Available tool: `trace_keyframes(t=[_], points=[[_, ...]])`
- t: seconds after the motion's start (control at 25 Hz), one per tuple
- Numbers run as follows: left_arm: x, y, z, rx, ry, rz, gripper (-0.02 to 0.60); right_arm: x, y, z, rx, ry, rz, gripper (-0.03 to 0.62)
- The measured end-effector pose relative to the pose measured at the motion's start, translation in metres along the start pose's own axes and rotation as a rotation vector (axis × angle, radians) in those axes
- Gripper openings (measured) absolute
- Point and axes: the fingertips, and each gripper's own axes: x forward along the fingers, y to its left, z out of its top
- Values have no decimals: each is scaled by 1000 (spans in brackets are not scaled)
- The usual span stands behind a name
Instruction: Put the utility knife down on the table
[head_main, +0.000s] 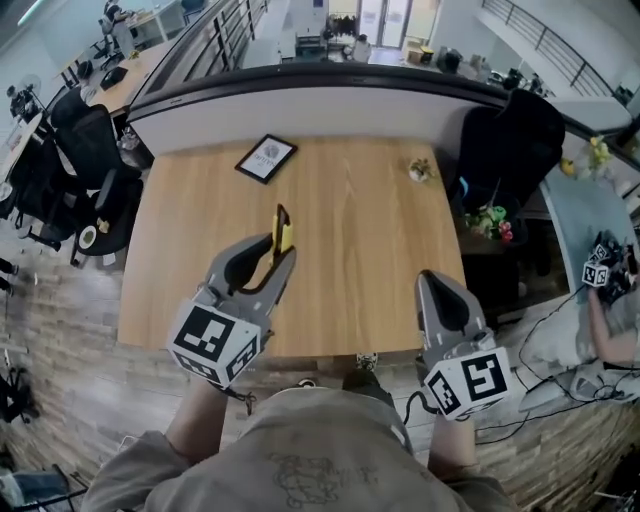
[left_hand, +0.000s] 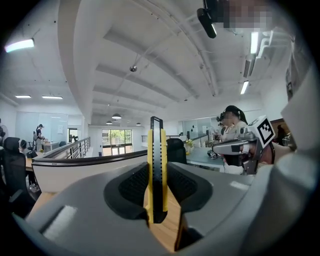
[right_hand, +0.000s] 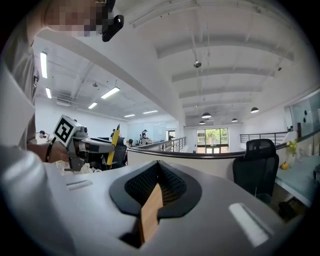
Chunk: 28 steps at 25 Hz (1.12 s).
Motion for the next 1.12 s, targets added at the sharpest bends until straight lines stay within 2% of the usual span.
trace_keyframes(t=[0.24, 0.6, 0.92, 1.12], points=[[49, -11, 14, -4, 24, 110, 110, 22, -65, 6, -31, 9, 98, 11], [90, -21, 11, -26, 63, 259, 110, 53, -130, -1, -46, 17, 233, 9], [95, -16, 3, -38, 108, 318, 110, 75, -143, -13, -22, 36, 284, 11], [99, 0, -5, -36, 142, 313, 110, 91, -140, -17, -9, 52, 281, 11]])
